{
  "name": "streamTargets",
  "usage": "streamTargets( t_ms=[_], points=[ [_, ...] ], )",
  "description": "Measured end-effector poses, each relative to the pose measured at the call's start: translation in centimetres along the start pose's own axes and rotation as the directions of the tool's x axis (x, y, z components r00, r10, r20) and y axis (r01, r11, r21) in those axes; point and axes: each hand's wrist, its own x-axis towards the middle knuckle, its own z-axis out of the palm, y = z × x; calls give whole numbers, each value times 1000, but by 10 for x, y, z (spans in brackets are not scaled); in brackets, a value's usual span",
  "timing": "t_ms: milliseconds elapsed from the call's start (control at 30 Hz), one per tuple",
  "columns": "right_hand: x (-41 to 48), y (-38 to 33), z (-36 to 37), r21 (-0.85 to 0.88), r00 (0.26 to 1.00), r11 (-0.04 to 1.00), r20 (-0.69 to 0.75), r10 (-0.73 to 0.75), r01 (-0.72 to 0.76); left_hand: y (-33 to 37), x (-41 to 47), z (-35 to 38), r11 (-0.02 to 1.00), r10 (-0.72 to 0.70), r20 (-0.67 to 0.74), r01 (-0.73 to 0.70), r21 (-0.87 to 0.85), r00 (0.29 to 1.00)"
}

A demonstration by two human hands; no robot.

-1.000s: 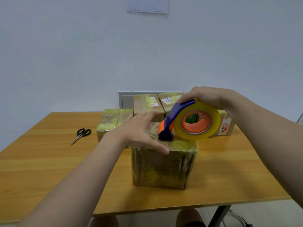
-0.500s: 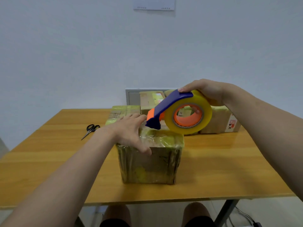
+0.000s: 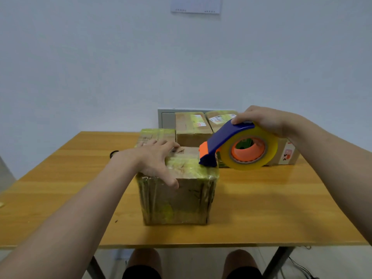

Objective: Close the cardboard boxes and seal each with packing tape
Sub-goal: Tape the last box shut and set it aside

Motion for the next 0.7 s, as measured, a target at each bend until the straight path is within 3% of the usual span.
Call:
streamTargets(
  t_ms=[133, 300, 400, 600, 700],
  points=[
    [-1, 2, 3, -1, 1000, 1000, -4, 5, -5, 31, -1, -12, 1000, -16, 18, 15, 23, 1000],
    [-4, 3, -1, 4, 1000, 1000, 13, 19, -19, 86, 23, 9, 957, 117, -231, -172, -233, 966],
    [-5, 13, -4, 30, 998, 999, 50, 38, -39, 87, 35, 26, 947, 134, -379, -232, -224, 915],
    [-6, 19, -9, 84, 985, 989, 133, 112, -124, 79, 43, 33, 934, 133, -369, -241, -263, 920],
    [-9, 24, -15, 95, 984, 986, 128, 122, -135, 79, 42, 32, 959, 129, -307, -197, -203, 943]
  ],
)
